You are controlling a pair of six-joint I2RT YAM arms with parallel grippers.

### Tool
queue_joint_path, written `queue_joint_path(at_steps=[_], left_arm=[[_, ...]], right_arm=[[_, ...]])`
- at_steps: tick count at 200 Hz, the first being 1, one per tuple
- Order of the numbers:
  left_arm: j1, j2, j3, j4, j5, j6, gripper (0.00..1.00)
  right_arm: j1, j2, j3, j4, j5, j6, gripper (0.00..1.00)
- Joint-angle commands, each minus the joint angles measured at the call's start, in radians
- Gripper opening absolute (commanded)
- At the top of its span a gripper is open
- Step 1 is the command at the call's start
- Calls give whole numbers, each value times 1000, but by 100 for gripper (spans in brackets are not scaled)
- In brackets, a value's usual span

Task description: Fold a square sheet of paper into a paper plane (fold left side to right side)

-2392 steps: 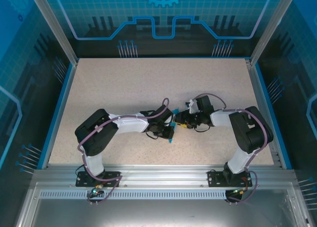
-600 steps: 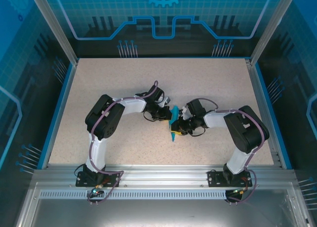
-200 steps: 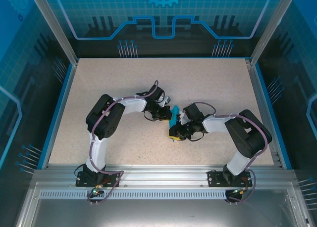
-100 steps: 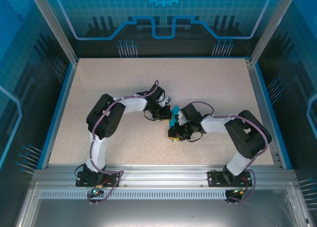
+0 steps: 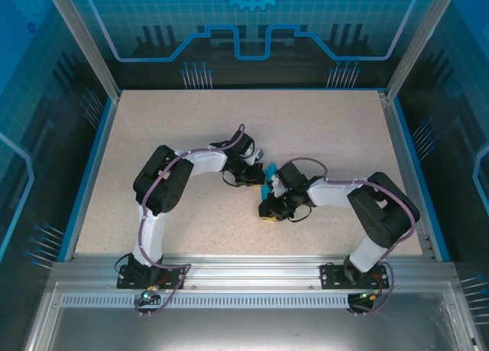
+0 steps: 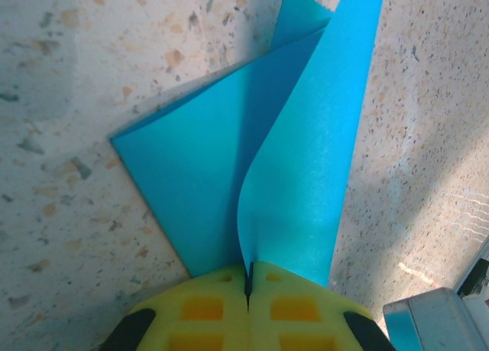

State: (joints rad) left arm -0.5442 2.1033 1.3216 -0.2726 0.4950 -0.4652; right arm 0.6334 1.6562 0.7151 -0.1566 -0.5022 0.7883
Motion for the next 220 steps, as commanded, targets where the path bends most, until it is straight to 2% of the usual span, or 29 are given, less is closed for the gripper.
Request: queue_joint_path(at_steps=[1, 21, 35, 53, 72, 91, 137, 175, 220], left_arm=[[11, 72, -23, 9, -136, 1, 5], [10, 65, -30, 13, -132, 3, 5], [10, 61, -33, 13, -129, 6, 5], [9, 54, -37, 15, -126, 10, 5], [7, 50, -38, 15, -124, 12, 6], [5, 49, -38, 16, -121, 12, 6], [0, 50, -32, 7, -122, 15, 6], [-1, 54, -25, 3, -121, 17, 6], [-6, 59, -15, -2, -118, 20, 6]], right_arm=[[40, -29, -46, -133, -44, -20, 24], [24, -131, -67, -90, -65, -34, 24], [-25, -218, -64, -108, -65, -73, 25], [-149, -291, -62, -114, -119, -117, 26], [-297, -301, -44, -93, -163, -130, 23], [-363, -257, 12, -72, -160, -130, 20], [-367, -43, 151, 31, -133, -37, 9], [-332, 110, 257, 34, -114, -8, 8], [-302, 205, 323, 5, -71, 11, 8]])
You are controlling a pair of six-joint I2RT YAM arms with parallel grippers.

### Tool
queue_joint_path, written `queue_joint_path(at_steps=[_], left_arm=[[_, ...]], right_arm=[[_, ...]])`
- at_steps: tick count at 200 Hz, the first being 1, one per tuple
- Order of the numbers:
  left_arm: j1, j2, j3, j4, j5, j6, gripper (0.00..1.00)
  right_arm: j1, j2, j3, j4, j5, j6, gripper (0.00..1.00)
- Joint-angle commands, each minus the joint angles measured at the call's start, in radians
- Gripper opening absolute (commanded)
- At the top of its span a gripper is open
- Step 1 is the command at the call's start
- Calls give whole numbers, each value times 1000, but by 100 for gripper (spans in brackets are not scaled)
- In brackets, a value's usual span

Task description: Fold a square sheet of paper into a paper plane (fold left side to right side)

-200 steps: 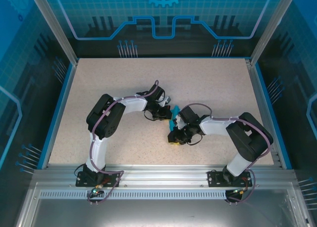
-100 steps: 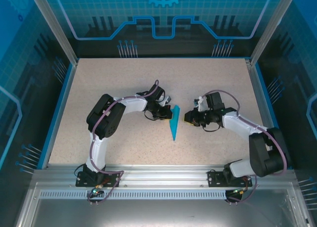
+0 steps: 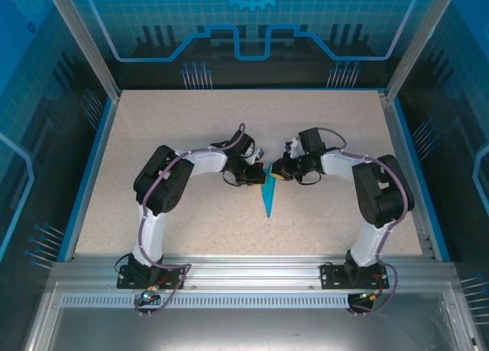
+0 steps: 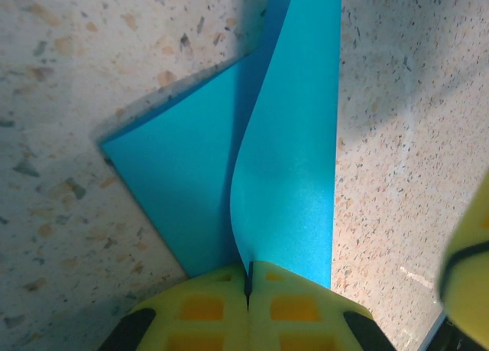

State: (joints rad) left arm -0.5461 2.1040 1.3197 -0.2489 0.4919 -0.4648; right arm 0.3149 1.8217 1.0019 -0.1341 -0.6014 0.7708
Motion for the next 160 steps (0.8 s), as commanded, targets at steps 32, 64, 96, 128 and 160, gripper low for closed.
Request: queue_joint_path(at_steps=[32, 64, 96, 128, 160], left_arm=[[-10, 67, -1, -32, -110, 21, 6], [-13, 74, 10, -39, -110, 24, 7], [-14, 77, 15, -44, -111, 26, 7], [-15, 79, 18, -49, -114, 27, 7], [-15, 82, 19, -50, -113, 28, 8]], right_arm=[[26, 82, 74, -51, 55, 30, 8], [34, 107, 97, -89, 63, 14, 8], [44, 126, 110, -129, 81, -8, 9], [45, 134, 110, -161, 107, -28, 9], [46, 145, 121, -194, 133, -51, 9]])
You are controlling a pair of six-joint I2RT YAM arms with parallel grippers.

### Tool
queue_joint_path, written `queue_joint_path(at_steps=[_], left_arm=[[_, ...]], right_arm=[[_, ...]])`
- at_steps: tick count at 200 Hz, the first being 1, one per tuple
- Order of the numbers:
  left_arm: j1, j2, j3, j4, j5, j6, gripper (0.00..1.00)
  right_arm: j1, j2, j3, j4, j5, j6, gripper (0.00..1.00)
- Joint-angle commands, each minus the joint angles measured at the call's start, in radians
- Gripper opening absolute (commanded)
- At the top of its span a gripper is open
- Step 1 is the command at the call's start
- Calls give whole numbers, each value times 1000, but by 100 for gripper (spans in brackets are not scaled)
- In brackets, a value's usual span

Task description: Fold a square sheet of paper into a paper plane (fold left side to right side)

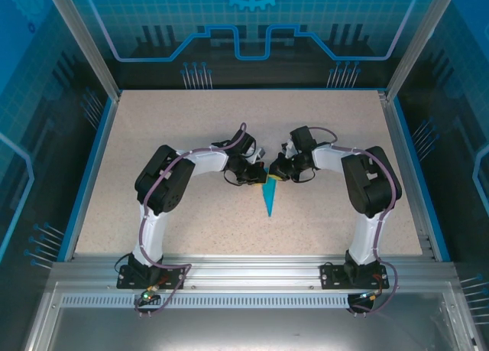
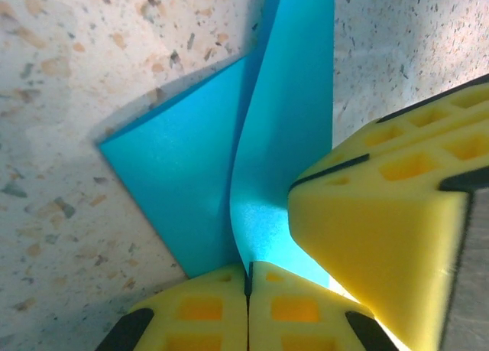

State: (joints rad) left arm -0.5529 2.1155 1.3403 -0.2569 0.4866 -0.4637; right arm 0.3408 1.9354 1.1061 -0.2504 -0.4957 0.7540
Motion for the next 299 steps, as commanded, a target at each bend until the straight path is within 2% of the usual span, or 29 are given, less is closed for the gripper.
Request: queue_joint_path(at_steps=[1, 43, 78, 100, 126, 143, 180, 212, 233, 299], left_arm=[[-8, 70, -2, -42, -108, 27, 8], [-10, 68, -2, -41, -106, 28, 10], [-8, 20, -20, -53, -126, 36, 17], [-5, -70, -47, -67, -141, 51, 25], [-4, -204, -98, -74, -143, 75, 41], [-10, -289, -158, -47, -121, 80, 46], [-76, -386, -242, 2, -32, 83, 45], [-147, -322, -226, 24, -24, 73, 42], [-152, -271, -216, 62, -4, 57, 40], [-160, -182, -211, 31, -30, 74, 37]], right_arm=[[20, 32, 17, -78, 28, -34, 9], [19, 62, 15, -84, 30, -42, 9], [18, 71, -1, -85, 39, -47, 9], [14, 77, -8, -81, 39, -50, 9], [12, 79, -8, -81, 36, -51, 9], [12, 77, -6, -79, 36, -52, 9], [12, 82, -10, -74, 39, -50, 9], [12, 85, -11, -73, 40, -50, 9], [12, 85, -10, -74, 39, -51, 9], [12, 79, -3, -82, 38, -53, 9]])
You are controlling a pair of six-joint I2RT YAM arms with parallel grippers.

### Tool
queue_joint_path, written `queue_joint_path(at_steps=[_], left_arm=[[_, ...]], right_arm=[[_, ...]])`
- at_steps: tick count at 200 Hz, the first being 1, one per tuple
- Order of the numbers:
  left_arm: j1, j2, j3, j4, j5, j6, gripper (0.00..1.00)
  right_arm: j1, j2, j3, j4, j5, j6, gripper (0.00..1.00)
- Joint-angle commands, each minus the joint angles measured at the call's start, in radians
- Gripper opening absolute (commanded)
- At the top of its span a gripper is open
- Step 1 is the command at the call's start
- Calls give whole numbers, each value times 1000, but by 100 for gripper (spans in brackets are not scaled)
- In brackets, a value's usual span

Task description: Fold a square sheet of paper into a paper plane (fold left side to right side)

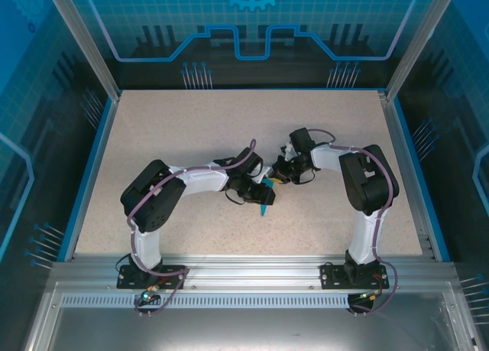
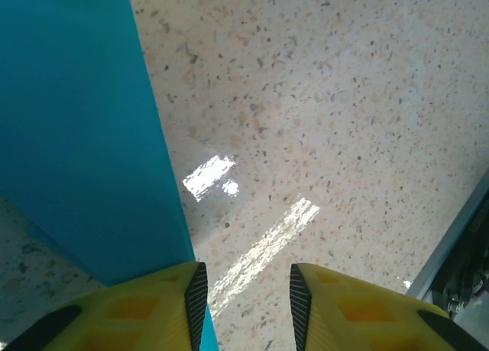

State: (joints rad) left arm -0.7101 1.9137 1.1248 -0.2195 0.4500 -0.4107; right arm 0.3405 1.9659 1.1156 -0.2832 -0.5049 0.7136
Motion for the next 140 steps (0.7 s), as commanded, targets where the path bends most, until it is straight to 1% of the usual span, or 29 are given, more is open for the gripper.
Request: queue_joint_path(at_steps=[1, 42, 70, 92, 140], left_arm=[[-3, 21, 4, -7, 5, 21, 37], [-30, 40, -35, -66, -58, 38, 32], [-41, 46, -76, -69, -82, 31, 25], [-47, 51, -92, -90, -109, 30, 21], [-53, 43, -111, -109, -126, 27, 17]], right_arm=[[12, 48, -12, -50, 47, -13, 9], [8, 51, 1, -40, 42, -22, 9], [-4, 51, 23, -21, 37, -42, 9], [-19, 57, 49, -28, 43, -67, 9], [-70, 95, 131, -55, 53, -123, 9]])
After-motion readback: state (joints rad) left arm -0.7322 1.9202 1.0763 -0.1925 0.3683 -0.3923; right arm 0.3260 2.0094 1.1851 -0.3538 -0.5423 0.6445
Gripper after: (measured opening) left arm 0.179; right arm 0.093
